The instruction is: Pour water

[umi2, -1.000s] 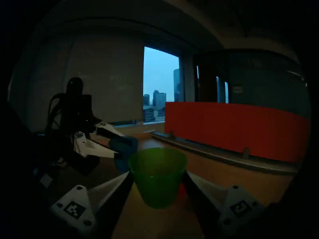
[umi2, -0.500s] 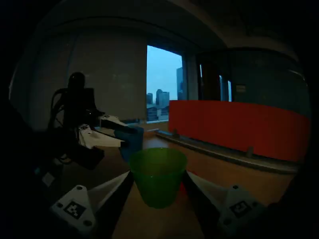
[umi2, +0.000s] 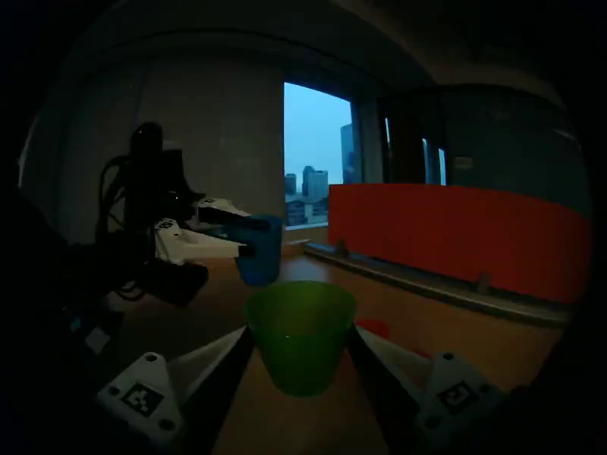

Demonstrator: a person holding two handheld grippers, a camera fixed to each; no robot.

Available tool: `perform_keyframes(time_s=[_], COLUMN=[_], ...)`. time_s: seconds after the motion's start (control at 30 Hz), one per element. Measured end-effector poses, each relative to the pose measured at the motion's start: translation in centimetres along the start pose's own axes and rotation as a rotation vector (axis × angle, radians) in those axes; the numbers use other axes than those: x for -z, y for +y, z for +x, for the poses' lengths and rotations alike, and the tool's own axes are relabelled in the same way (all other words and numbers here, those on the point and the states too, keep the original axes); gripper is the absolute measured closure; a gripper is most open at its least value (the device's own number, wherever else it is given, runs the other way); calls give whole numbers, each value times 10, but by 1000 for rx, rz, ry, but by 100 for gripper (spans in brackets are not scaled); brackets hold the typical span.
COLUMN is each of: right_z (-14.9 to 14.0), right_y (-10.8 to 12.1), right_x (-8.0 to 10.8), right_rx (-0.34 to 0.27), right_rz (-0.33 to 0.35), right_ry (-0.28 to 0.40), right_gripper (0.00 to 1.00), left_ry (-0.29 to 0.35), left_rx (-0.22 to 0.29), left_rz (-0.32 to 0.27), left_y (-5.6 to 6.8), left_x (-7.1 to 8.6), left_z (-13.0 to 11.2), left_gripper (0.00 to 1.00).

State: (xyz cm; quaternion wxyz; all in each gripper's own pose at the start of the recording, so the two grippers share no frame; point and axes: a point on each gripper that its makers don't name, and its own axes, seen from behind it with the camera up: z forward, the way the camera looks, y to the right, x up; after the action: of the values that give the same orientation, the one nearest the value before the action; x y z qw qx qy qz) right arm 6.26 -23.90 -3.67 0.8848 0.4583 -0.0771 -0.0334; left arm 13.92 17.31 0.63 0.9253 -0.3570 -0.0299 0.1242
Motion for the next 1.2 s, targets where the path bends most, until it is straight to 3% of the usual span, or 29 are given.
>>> perform_keyframes(time_s=[1.2], right_z=[-20], right_y=[-25], right_x=[-19], right_rx=[-17], right_rz=[78], right_ry=[-50], right_gripper=[1], left_ry=[28], left_rx=[-261], left_rz=[-1], left_y=[7], left_x=[-2], left_z=[20], left_gripper=[14])
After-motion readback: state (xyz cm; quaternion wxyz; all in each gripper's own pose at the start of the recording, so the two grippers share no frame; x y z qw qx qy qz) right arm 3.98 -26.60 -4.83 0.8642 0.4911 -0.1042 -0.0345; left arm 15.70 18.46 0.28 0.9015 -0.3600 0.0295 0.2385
